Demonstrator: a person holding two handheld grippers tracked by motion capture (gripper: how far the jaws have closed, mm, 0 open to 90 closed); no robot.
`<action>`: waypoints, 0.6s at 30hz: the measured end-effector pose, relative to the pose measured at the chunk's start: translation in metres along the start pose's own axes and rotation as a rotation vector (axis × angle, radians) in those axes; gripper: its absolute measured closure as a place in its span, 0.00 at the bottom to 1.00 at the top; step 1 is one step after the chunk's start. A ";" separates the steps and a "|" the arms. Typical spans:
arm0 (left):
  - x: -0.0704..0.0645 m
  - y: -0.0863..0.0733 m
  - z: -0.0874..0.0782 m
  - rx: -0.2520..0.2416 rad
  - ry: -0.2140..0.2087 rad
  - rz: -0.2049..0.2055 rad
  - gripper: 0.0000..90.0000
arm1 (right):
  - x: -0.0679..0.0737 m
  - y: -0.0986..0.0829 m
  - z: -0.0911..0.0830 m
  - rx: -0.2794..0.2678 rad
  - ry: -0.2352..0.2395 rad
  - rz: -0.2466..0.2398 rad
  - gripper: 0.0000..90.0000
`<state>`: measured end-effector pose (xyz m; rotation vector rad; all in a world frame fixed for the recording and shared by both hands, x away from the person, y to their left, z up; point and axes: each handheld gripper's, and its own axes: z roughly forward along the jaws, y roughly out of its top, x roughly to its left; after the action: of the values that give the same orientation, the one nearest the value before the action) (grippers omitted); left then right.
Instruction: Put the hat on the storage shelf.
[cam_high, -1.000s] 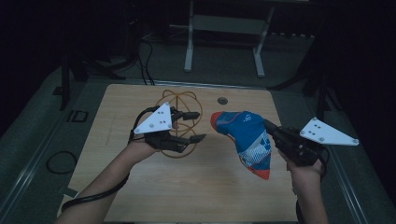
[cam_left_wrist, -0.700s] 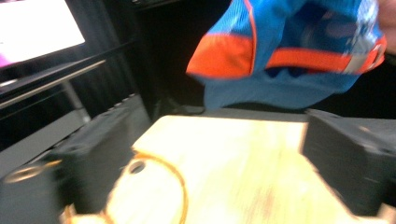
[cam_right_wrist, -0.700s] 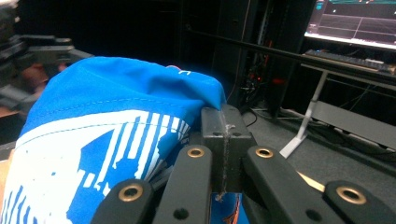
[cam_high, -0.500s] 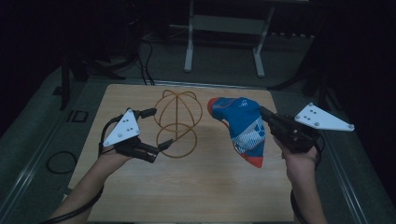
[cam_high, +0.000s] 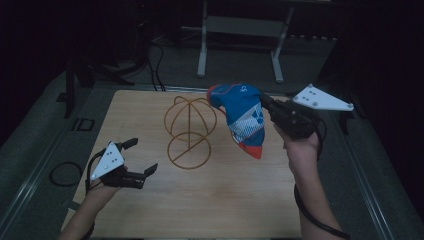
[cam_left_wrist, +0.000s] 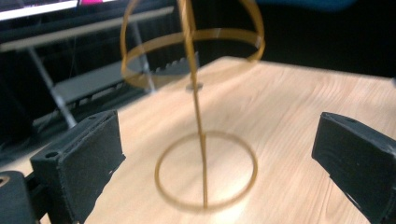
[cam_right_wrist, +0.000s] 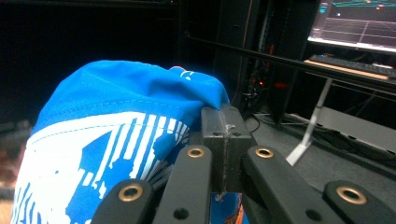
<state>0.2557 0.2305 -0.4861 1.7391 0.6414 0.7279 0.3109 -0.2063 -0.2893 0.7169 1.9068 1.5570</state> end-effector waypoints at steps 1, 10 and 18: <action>-0.001 -0.007 -0.001 0.012 0.012 -0.001 0.02 | 0.001 0.002 0.004 0.001 0.001 -0.001 1.00; -0.004 -0.049 -0.010 0.051 0.123 -0.036 0.02 | 0.018 0.018 0.045 0.011 0.023 -0.008 1.00; -0.004 -0.068 -0.028 0.045 0.179 -0.097 0.02 | 0.041 0.024 0.090 0.057 0.073 -0.022 1.00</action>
<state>0.2281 0.2635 -0.5459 1.6837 0.8642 0.8122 0.3482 -0.1114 -0.2837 0.6691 2.0121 1.5400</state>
